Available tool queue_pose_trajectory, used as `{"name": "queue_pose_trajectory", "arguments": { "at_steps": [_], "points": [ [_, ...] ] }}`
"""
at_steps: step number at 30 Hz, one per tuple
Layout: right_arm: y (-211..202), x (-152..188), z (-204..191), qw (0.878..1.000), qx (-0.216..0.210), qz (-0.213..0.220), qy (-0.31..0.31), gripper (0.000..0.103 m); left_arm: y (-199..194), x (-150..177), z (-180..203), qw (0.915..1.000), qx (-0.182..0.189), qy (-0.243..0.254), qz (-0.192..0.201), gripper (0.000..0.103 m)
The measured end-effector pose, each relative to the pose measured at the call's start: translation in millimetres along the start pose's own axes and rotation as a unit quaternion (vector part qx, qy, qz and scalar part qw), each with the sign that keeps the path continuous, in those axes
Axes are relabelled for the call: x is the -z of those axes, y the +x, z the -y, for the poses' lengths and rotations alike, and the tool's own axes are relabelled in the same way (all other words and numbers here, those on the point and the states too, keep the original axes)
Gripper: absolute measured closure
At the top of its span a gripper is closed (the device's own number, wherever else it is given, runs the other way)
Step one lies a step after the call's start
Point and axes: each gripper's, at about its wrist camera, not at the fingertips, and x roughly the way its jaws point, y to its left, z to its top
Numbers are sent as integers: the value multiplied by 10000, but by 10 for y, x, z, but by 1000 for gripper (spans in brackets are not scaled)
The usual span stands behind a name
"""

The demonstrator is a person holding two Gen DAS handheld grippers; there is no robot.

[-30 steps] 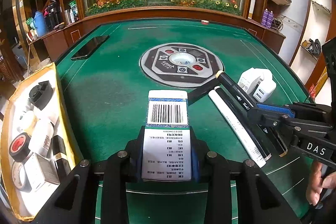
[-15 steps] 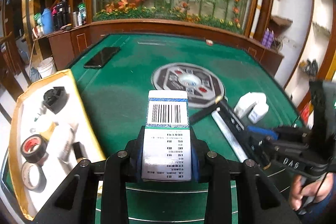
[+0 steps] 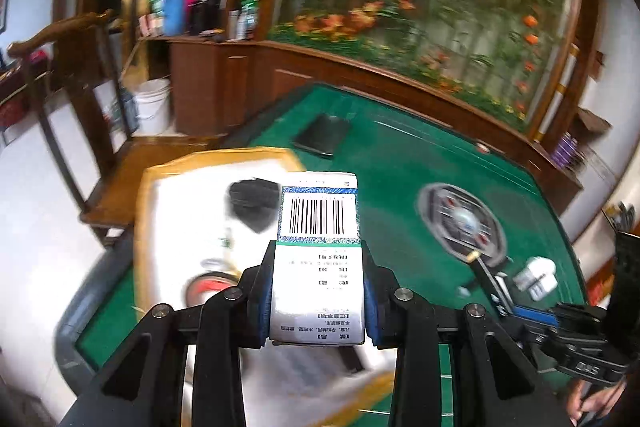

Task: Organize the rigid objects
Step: 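Carry the white medicine box and black marker over the tray, then open the left gripper to drop the box while right releases the marker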

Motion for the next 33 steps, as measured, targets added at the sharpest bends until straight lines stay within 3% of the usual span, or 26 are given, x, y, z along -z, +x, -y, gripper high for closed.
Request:
{"name": "queue_pose_trajectory", "arguments": {
  "at_steps": [4, 10, 18, 27, 29, 30, 33],
  "points": [
    [260, -258, -338, 9993, -290, -144, -174, 88, 194, -102, -453, 9987, -265, -382, -213, 66],
    [722, -628, -667, 9989, -269, -321, -207, 88, 573, -146, -825, 9944, -477, -736, -597, 66],
    [1450, -979, -696, 9976, 73, -671, 177, 89, 830, -154, -937, 9912, -666, -794, -823, 66],
    [1876, -1202, -724, 9955, 498, -783, 200, 89, 888, -161, -957, 9908, -739, -740, -856, 65],
    [1933, -1202, -709, 9951, 490, -827, 215, 89, 894, -162, -954, 9904, -760, -751, -873, 59],
    [1959, -1193, -704, 9950, 480, -849, 215, 89, 898, -160, -957, 9901, -780, -763, -883, 50],
    [1986, -1173, -682, 9944, 413, -940, 242, 87, 889, -156, -951, 9910, -558, -869, -856, 38]
  ]
}}
